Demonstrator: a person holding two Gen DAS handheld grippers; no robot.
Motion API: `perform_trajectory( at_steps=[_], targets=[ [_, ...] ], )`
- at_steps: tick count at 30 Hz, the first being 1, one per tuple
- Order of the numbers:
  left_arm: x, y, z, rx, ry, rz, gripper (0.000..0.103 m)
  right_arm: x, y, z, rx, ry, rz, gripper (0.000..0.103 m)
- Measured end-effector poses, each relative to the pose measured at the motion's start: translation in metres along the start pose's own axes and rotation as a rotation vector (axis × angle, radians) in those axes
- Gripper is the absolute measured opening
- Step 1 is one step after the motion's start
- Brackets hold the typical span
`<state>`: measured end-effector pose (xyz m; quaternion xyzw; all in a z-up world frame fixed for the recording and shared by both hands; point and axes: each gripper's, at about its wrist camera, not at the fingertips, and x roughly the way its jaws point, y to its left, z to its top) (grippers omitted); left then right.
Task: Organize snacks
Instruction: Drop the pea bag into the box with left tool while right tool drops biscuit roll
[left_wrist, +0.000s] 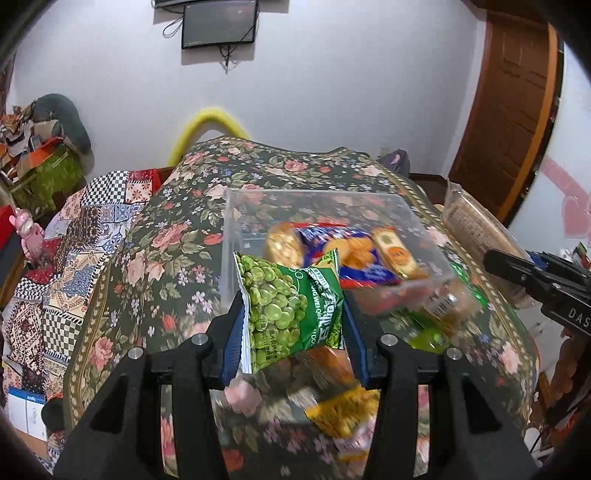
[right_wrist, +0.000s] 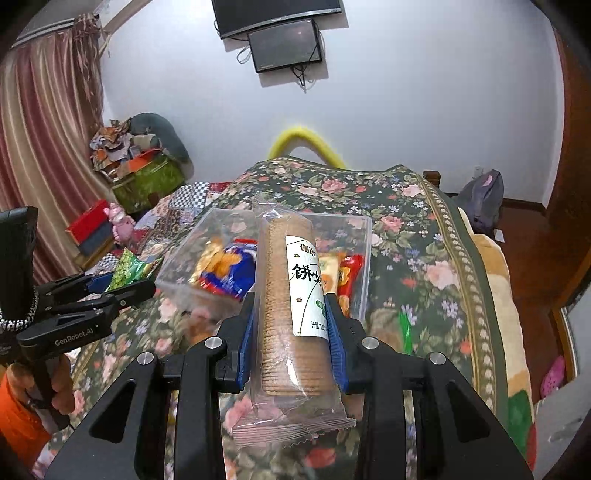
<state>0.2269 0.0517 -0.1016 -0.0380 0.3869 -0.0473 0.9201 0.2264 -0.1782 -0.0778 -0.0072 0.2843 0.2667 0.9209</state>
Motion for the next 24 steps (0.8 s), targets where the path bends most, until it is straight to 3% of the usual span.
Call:
perform_trajectory(
  at_steps=[14, 24],
  targets=[
    [0.064, 0.029, 0.030, -0.062, 0.041, 0.022, 0.048, 0.072, -0.001, 0.024, 0.024, 0.085, -0.011, 0.032],
    [0.074, 0.025, 0.032, -0.036, 0.036, 0.018, 0.052, 0.103, 0.006, 0.027, 0.008, 0.138, -0.054, 0.032]
  ],
)
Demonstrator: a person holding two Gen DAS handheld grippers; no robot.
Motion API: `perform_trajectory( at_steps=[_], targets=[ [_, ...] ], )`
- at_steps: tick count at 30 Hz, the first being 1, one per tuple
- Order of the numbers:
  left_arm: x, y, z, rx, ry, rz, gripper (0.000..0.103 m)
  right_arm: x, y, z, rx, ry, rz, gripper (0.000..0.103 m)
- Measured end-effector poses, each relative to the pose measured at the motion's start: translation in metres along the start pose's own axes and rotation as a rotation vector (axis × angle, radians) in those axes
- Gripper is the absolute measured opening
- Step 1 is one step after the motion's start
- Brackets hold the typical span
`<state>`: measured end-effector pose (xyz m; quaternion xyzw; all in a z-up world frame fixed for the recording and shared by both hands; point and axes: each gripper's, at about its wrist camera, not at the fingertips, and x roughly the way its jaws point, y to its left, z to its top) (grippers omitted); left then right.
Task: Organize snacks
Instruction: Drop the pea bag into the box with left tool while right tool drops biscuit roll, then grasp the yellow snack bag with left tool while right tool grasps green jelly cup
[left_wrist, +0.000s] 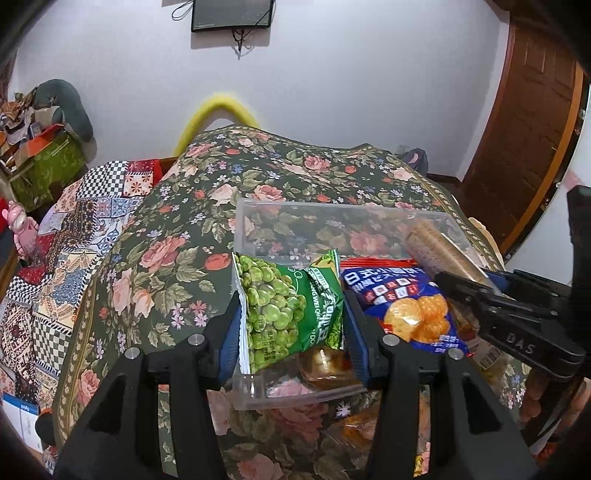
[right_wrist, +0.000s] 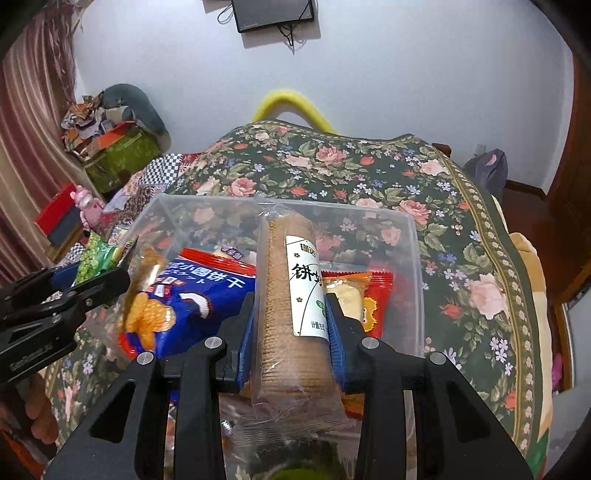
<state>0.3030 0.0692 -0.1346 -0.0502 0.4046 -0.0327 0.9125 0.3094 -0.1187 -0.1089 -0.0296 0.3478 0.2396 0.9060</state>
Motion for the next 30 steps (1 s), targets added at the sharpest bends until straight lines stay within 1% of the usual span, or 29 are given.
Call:
perform_trajectory(
  at_steps=[5, 10, 12, 17, 19, 20, 21, 25, 30],
  targets=[
    [0.003, -0.004, -0.003, 0.008, 0.016, -0.005, 0.059, 0.003, -0.002, -0.002, 0.013, 0.024, -0.002, 0.035],
    [-0.004, -0.007, -0.004, 0.016, 0.013, -0.014, 0.066, -0.005, -0.005, -0.002, 0.002, 0.016, -0.006, 0.037],
    [-0.009, -0.009, -0.005, 0.018, 0.006, -0.005, 0.073, -0.011, -0.004, -0.003, -0.016, 0.011, -0.005, 0.038],
    [-0.033, -0.011, -0.006, 0.030, -0.033, 0.000, 0.073, -0.032, -0.004, -0.010, -0.049, -0.020, -0.004, 0.039],
    [-0.044, -0.011, -0.007, 0.030, -0.046, -0.005, 0.074, -0.039, -0.005, -0.014, -0.047, -0.035, -0.007, 0.039],
    [-0.048, -0.011, -0.009, 0.029, -0.051, -0.006, 0.077, -0.043, -0.006, -0.017, -0.045, -0.041, -0.005, 0.039],
    [-0.053, -0.011, -0.011, 0.028, -0.056, -0.006, 0.079, -0.047, -0.007, -0.020, -0.042, -0.046, -0.001, 0.039],
    [-0.070, -0.014, -0.027, 0.029, -0.063, -0.014, 0.083, -0.061, -0.009, -0.037, -0.043, -0.058, 0.002, 0.039],
    [-0.075, -0.018, -0.053, 0.039, -0.024, -0.027, 0.084, -0.070, -0.011, -0.060, -0.048, -0.038, 0.011, 0.039]
  ],
)
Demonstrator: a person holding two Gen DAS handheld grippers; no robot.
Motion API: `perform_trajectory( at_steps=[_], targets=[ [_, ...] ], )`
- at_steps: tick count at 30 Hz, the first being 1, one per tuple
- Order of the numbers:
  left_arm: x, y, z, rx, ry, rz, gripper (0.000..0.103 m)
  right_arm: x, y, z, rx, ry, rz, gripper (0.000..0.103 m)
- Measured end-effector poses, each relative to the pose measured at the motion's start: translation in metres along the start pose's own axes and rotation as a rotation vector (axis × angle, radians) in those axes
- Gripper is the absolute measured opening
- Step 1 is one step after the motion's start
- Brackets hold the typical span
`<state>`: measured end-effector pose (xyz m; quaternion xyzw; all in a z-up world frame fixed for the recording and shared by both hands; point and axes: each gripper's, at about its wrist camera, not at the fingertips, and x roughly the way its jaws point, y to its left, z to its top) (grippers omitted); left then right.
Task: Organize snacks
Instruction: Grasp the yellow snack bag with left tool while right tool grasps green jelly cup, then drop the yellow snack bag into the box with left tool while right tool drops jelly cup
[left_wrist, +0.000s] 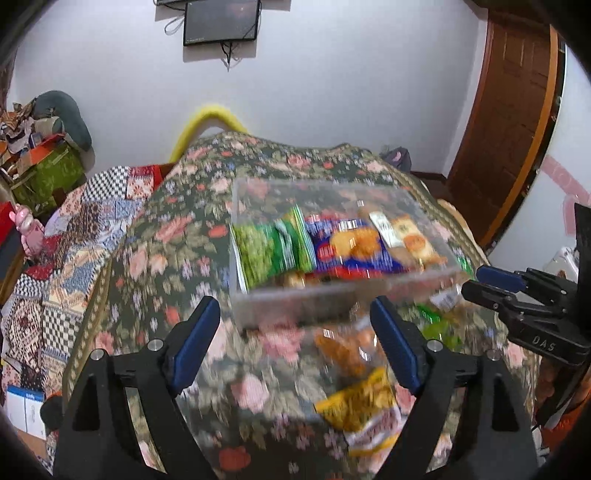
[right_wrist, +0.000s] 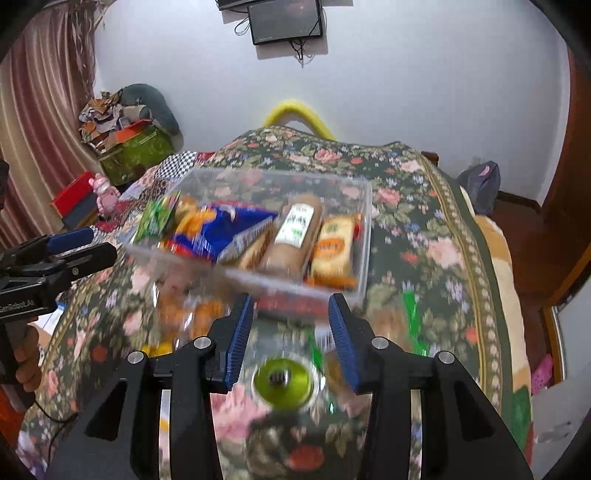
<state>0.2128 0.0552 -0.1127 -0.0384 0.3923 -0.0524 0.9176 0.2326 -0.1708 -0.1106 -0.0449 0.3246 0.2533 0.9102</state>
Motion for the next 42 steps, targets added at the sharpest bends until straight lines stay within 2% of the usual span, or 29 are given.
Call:
perform_trajectory(
  at_steps=[10, 14, 20, 22, 28, 31, 33, 35, 42],
  targets=[
    [0.020, -0.018, -0.052, 0.001, 0.121, -0.052, 0.084, 0.014, -0.002, -0.037, 0.028, 0.092, 0.044, 0.039],
    [0.030, -0.026, -0.063, -0.005, 0.152, -0.088, 0.084, 0.025, -0.002, -0.043, 0.037, 0.116, 0.059, 0.039],
    [0.049, -0.034, -0.074, -0.035, 0.202, -0.146, 0.084, 0.035, 0.001, -0.050, 0.033, 0.134, 0.054, 0.044],
    [0.057, -0.036, -0.079, -0.034, 0.222, -0.140, 0.084, 0.038, 0.001, -0.052, 0.040, 0.142, 0.054, 0.044],
    [0.059, -0.049, -0.089, 0.036, 0.179, -0.082, 0.084, 0.040, 0.004, -0.054, 0.048, 0.141, 0.062, 0.044],
    [0.057, -0.052, -0.093, 0.053, 0.162, -0.064, 0.076, 0.040, 0.006, -0.054, 0.041, 0.137, 0.070, 0.044],
    [0.054, -0.052, -0.094, 0.062, 0.157, -0.056, 0.062, 0.038, 0.009, -0.055, 0.036, 0.134, 0.077, 0.044],
    [0.051, -0.052, -0.095, 0.061, 0.159, -0.059, 0.054, 0.037, 0.009, -0.055, 0.032, 0.132, 0.079, 0.043],
    [0.034, -0.039, -0.086, 0.022, 0.139, -0.093, 0.052, 0.026, 0.012, -0.051, 0.032, 0.110, 0.094, 0.043]
  ],
)
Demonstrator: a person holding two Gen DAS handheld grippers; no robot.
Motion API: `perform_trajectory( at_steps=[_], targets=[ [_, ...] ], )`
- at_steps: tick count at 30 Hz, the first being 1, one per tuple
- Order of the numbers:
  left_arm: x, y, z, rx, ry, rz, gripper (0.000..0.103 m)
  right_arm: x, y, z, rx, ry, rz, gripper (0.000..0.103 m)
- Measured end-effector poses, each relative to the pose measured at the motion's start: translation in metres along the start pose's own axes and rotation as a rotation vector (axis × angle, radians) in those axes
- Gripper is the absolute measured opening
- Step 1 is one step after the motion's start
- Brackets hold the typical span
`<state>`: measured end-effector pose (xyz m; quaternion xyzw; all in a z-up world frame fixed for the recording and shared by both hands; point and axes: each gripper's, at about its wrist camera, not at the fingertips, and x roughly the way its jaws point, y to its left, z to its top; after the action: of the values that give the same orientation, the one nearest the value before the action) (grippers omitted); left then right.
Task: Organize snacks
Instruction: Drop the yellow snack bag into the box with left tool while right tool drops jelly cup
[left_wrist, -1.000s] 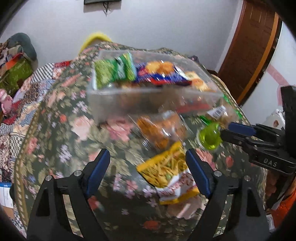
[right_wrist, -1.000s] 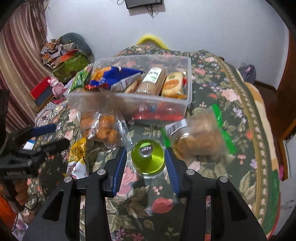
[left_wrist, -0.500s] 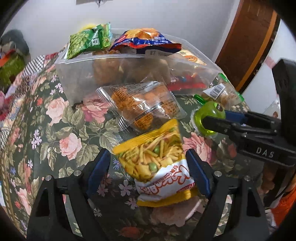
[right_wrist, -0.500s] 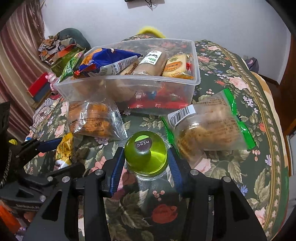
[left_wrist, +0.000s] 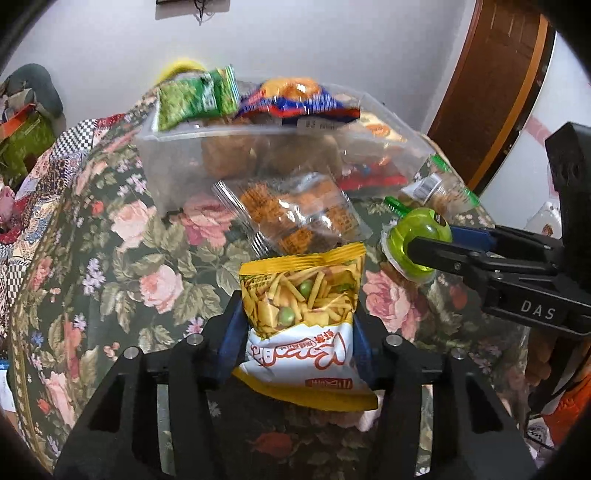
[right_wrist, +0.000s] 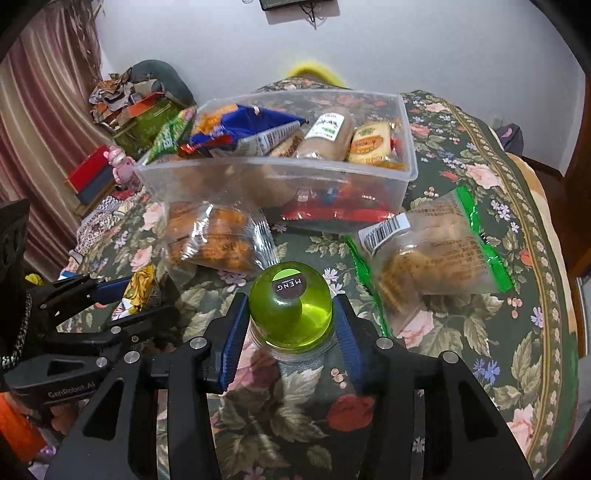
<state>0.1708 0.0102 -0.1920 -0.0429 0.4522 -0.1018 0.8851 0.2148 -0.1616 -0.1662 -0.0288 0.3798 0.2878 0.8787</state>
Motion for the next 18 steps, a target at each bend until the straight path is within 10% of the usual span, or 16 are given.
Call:
perform_trajectory(
  at_steps=[18],
  targets=[
    [-0.058, 0.007, 0.075, -0.012, -0.208, 0.008, 0.052, -0.045, 0.008, 0.053, -0.039, -0.190, -0.014, 0.043]
  ],
)
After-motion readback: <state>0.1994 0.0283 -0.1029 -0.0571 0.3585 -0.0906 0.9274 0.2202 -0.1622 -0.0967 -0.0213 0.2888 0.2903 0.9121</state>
